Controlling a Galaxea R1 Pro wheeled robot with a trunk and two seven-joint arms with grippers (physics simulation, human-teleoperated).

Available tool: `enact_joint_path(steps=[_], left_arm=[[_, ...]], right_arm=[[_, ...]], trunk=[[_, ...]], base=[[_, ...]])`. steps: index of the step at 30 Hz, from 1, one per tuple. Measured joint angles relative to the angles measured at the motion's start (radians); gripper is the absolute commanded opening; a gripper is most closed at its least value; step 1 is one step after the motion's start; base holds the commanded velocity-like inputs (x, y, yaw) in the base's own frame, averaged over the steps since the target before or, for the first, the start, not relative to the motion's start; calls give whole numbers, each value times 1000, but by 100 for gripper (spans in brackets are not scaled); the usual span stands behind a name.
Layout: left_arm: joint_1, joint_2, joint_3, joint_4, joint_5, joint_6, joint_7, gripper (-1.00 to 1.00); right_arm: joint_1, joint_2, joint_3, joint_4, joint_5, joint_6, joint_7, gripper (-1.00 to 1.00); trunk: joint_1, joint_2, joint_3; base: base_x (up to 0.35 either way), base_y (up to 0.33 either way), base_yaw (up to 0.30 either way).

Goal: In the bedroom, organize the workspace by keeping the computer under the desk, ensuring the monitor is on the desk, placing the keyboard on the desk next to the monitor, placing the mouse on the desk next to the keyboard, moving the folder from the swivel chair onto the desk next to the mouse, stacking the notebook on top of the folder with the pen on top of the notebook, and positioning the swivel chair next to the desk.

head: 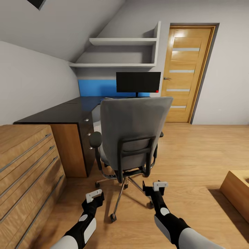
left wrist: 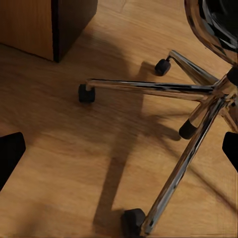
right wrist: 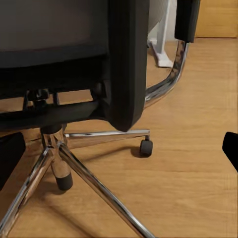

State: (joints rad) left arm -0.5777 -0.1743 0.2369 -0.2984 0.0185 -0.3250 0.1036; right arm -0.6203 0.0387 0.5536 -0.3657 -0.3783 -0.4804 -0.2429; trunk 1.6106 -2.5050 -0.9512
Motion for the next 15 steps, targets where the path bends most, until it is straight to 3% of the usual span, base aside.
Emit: enact_joint_path(steps=[5,11,15], left_arm=[[0,0,1,10,-1,-1,-6,100],[0,6,2,14,-1,-2,-7,100],[0,8,2,15,0,-1,-7,100]], right_arm=[[0,11,0,1,-3,-13,-7,100],[0,16,-1,11,-6,-18,-48,100],[0,19,-1,14,-5,-20,-61,100]], trunk=[[0,0,0],[0,0,-4],[0,0,-8]], base=[[0,0,13],[5,0,136],[155,0,118]])
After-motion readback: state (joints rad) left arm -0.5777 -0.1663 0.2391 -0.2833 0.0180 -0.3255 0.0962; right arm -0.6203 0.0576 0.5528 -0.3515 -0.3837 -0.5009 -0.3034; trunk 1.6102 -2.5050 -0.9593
